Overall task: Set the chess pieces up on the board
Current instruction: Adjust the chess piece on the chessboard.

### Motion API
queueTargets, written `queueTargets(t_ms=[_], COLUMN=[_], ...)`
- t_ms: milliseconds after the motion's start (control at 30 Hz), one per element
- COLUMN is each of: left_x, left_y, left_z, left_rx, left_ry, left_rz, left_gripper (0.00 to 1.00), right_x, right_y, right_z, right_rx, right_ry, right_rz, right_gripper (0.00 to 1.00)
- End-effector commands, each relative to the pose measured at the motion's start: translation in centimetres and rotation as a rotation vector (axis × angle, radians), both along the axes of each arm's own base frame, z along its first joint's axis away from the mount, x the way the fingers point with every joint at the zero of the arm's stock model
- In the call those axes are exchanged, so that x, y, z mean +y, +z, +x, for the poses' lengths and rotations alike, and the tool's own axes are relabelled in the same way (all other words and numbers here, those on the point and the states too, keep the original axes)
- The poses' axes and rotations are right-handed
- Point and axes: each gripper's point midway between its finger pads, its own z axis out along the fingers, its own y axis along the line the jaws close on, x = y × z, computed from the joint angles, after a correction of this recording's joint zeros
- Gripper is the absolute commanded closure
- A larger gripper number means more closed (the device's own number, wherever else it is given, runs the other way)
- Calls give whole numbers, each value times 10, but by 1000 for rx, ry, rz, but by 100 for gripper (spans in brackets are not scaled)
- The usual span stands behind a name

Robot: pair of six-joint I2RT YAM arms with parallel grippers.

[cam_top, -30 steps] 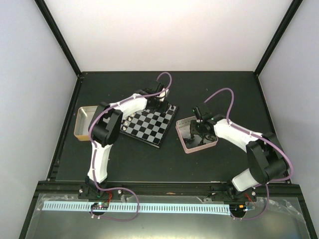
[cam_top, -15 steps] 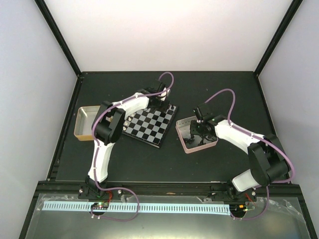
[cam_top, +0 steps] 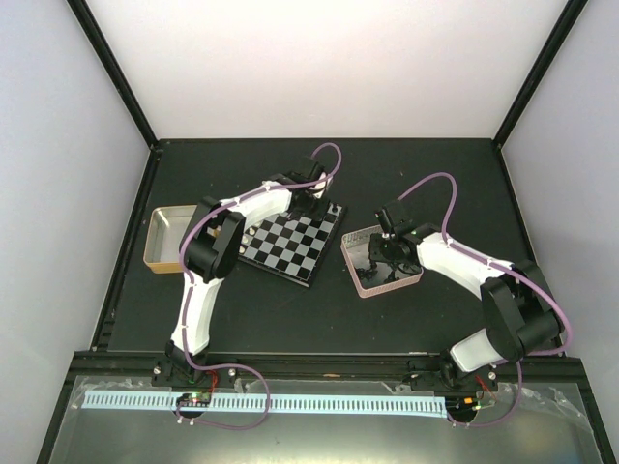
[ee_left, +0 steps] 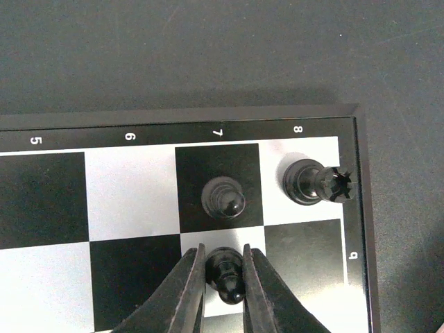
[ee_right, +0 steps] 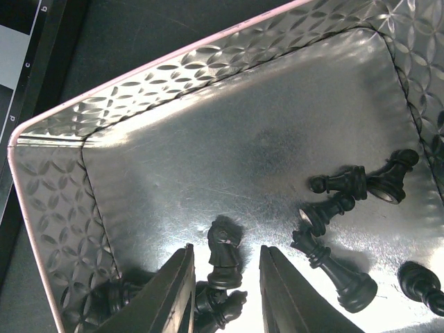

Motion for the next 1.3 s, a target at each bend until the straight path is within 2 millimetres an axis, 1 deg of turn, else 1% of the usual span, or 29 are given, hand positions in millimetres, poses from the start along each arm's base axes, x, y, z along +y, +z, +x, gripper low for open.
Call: queueTargets(t_ms=[0,167,500,667,933,1067,1267], left_x=[5,7,11,12,18,15,9], left_y=[-10,-13,-19,-16,-13,-11,-11], left_z=[-6,-9,-17,-19,-25,-28,-23], left_rx=[11,21,41,40,46,50,45], left_ry=[-8,-6,3,8,20,10,-5], left_rz=[71,79,83,83,93,73,56], left_gripper=[85,87,87,87,87,87,87], right_x=[-1,0,1,2,3,3,3], right_y=[4,4,2,1,2,1,2], right_z=[1,1,2,2,2,2,2], right_rx=[-17,-16,-11,-7,-9,-7,-9], right_ry=[-11,-12,-11,-8,-8,-9,-8], right_rz=[15,17,23,26,30,32,30], right_gripper=[73,73,73,73,73,73,73])
